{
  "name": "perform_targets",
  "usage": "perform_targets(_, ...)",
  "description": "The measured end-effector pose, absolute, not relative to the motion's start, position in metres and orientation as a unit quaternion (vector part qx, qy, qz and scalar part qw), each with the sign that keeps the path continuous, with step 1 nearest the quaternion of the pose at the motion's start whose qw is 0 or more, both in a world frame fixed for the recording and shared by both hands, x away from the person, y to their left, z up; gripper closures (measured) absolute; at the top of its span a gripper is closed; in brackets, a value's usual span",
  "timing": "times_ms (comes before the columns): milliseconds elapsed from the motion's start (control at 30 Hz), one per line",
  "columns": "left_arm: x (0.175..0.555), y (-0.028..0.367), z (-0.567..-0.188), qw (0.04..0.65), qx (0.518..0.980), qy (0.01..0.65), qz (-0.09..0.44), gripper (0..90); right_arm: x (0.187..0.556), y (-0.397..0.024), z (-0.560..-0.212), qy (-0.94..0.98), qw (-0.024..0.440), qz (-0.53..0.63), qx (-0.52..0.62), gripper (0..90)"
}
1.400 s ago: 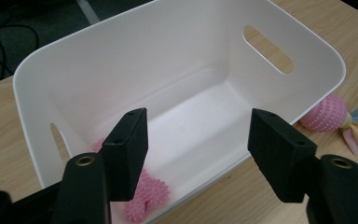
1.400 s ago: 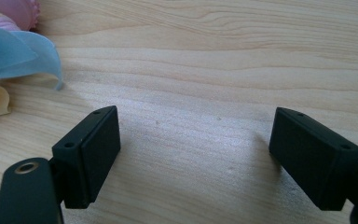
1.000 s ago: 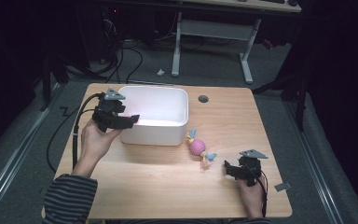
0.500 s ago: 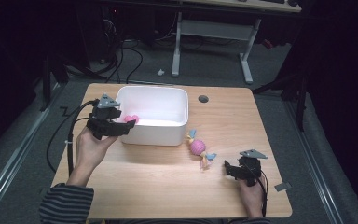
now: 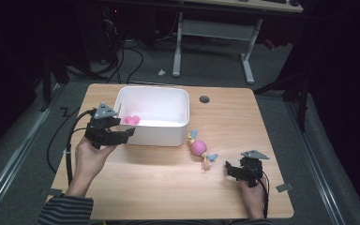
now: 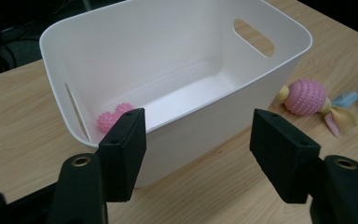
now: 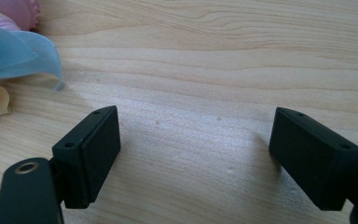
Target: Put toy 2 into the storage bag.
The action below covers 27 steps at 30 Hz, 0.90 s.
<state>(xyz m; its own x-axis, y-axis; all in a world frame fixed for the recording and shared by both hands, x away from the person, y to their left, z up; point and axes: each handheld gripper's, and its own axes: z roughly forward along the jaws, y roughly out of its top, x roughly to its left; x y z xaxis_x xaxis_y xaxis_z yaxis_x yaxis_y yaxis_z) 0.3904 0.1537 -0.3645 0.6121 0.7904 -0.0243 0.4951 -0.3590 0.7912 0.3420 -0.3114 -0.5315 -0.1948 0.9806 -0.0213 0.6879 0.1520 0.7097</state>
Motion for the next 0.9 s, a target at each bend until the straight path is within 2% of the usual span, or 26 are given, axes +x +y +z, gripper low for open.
perform_targets(900, 0.377, 0.155, -0.387, 0.407, 0.801, 0.407, 0.167, 36.0, 0.342, -0.312, -0.531, 0.717, 0.252, 0.291, 0.581, 16.8)
